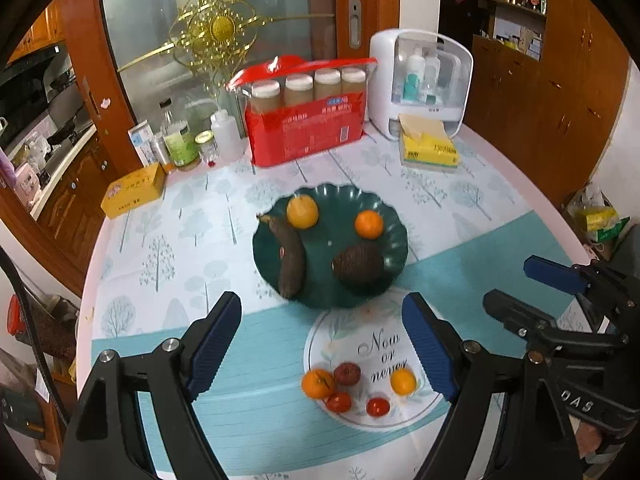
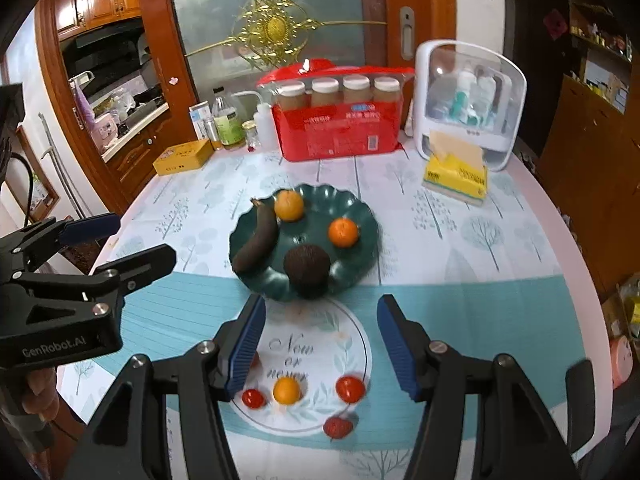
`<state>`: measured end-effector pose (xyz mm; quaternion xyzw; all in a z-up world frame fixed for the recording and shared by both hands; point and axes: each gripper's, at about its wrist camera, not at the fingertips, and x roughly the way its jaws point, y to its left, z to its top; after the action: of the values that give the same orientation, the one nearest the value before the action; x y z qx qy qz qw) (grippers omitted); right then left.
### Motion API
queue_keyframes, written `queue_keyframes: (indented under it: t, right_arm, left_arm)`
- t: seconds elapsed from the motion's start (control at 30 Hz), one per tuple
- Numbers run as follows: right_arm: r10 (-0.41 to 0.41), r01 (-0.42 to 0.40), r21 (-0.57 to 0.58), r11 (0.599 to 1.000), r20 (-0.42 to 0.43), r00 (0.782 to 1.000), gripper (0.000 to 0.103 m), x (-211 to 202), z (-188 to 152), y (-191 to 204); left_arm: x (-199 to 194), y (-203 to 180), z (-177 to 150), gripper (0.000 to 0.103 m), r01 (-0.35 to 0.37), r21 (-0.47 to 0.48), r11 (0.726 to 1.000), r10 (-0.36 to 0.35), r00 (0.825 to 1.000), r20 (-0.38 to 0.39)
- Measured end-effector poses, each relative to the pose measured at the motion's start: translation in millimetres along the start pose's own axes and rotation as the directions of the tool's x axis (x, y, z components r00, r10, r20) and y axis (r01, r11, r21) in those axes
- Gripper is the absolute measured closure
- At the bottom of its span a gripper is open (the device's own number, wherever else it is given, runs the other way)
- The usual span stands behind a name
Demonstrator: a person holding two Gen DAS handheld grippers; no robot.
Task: Organize fruits
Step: 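Move both tools back toward the remaining fruits, then grasp a tangerine with the left tool while the right tool grasps a lychee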
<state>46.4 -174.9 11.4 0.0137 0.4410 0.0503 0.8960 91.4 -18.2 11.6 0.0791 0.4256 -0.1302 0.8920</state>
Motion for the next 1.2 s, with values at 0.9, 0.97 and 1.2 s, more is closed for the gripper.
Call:
queue_keyframes:
  t: [0.9, 0.97, 1.2]
  right_arm:
    - [0.055, -0.017, 0.182, 0.983, -0.204, 0.977, 0.044, 76, -130, -47]
    - [0.061, -0.021, 0.186, 0.982, -0.211, 0.976, 0.044, 81, -132, -47]
    - [0.098, -0.048, 0.208, 0.977, -0.239, 0.966, 0.045, 97, -139, -48]
  left_arm:
    - [132, 28, -107, 0.038, 0.048, -0.191, 0.980, -0.101, 0.956, -0.277]
    - [139, 27, -107, 0.042, 0.055, -0.194, 0.979, -0.110, 0.952, -0.285]
    - [148, 26, -105, 0.050, 0.081, -0.202, 0.976, -0.136, 0.952, -0.274]
